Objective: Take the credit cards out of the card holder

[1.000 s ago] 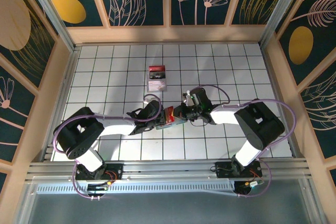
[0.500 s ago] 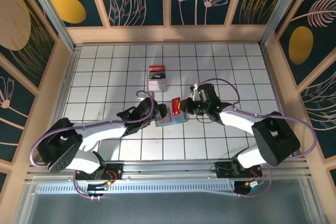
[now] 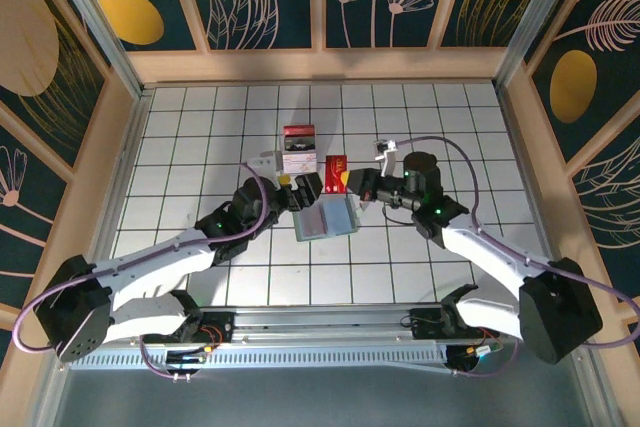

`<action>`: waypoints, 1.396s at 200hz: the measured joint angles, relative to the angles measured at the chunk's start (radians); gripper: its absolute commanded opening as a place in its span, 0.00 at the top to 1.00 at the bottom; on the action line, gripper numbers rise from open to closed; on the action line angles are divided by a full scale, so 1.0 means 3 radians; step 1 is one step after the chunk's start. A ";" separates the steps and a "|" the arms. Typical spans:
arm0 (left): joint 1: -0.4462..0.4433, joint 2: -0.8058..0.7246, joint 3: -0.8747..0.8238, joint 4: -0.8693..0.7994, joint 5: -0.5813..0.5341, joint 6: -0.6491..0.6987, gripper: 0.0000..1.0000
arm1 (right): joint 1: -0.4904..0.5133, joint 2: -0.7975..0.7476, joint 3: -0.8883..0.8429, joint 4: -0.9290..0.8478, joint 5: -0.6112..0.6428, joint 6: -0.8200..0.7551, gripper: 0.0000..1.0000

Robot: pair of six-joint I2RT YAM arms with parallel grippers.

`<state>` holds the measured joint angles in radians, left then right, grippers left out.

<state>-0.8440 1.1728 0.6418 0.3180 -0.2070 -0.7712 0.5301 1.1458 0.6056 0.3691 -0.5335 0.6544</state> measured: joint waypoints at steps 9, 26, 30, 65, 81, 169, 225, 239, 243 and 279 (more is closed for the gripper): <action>0.0053 -0.0036 -0.0025 0.0154 0.0145 0.0025 0.16 | -0.0023 -0.0031 -0.0005 0.0120 -0.0065 0.0047 1.00; 0.0140 -0.0070 -0.0057 0.0390 0.0384 0.0055 0.22 | -0.0036 -0.0055 -0.0047 0.0392 -0.0209 0.0168 1.00; 0.0160 -0.0076 -0.0060 0.0445 0.0441 0.0050 0.23 | -0.0036 -0.0055 -0.0055 0.0448 -0.0244 0.0203 1.00; 0.0235 -0.0085 -0.0061 0.0748 0.0835 0.0093 0.33 | -0.0038 -0.0051 -0.0106 0.0908 -0.0518 0.0462 1.00; 0.0249 -0.0085 -0.0061 0.0816 0.0952 0.0106 0.41 | -0.0038 -0.0050 -0.0108 0.1094 -0.0612 0.0551 1.00; 0.0290 0.0060 -0.0065 0.1264 0.1450 0.0072 0.74 | -0.0037 0.0052 -0.0109 0.1452 -0.0825 0.0724 1.00; 0.0314 0.0106 -0.0050 0.1277 0.1537 0.0128 1.00 | -0.0046 0.0192 -0.0109 0.1472 -0.0800 0.0730 0.91; 0.0314 0.0102 0.0029 0.1102 0.1511 0.0210 1.00 | -0.0045 0.0206 -0.0109 0.1420 -0.0752 0.0702 0.79; 0.0309 0.0102 0.0058 0.1050 0.1507 0.0237 1.00 | -0.0045 0.0207 -0.0109 0.1399 -0.0740 0.0682 0.75; 0.0333 0.0102 0.0460 0.0289 0.1255 0.0783 1.00 | -0.0029 0.0177 -0.0057 0.0825 -0.0518 0.0397 0.55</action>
<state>-0.7441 1.2034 0.7799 0.4046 0.1696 -0.5362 0.5213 1.1988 0.5884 0.6167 -0.6888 0.7734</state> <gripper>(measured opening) 0.057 0.401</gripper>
